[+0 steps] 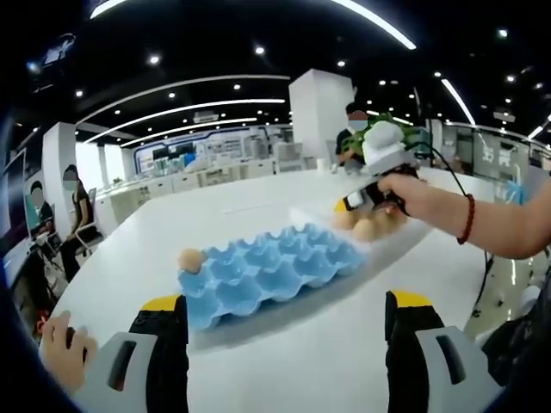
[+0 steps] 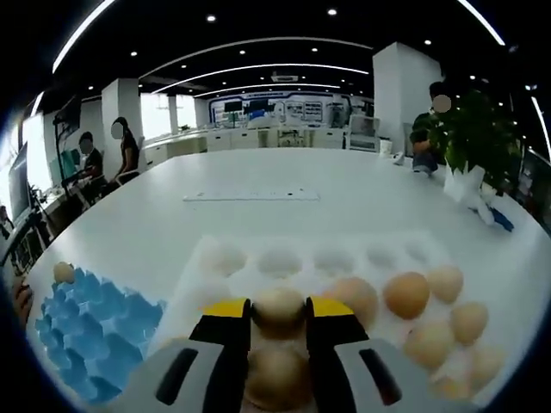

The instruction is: Place the egg into an empty slot of the egg tray after lifting it from the table, then release the egg inside the slot.

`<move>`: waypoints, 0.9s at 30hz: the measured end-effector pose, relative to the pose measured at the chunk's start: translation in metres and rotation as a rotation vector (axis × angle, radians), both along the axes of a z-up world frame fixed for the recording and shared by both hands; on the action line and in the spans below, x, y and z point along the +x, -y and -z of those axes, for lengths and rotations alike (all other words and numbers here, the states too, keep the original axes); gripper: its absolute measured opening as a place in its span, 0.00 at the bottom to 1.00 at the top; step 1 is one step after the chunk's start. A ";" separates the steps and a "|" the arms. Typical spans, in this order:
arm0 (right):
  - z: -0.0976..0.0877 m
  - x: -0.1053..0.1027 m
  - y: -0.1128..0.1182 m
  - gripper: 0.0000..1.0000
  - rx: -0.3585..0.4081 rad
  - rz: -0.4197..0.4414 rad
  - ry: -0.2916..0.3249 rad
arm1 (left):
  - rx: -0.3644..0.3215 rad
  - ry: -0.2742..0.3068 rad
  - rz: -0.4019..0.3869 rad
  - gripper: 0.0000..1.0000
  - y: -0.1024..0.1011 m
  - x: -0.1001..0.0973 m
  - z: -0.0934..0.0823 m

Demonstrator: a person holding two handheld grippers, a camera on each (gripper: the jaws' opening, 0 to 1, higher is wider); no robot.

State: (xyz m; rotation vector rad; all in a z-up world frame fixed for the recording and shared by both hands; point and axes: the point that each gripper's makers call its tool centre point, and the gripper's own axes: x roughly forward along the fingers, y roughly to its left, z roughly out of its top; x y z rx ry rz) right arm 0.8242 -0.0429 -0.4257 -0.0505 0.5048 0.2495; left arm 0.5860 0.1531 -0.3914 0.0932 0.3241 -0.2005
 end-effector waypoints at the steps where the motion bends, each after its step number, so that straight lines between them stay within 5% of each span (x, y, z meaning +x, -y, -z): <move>1: 0.000 0.000 0.000 0.26 0.000 -0.002 0.000 | 0.001 0.000 0.000 0.96 0.000 0.000 0.000; 17: -0.003 -0.001 0.001 0.26 0.026 -0.050 0.014 | 0.006 0.005 -0.008 0.96 0.001 -0.001 -0.003; 27: -0.019 0.007 -0.003 0.26 0.030 -0.072 0.092 | 0.005 0.008 -0.008 0.96 0.002 -0.003 -0.004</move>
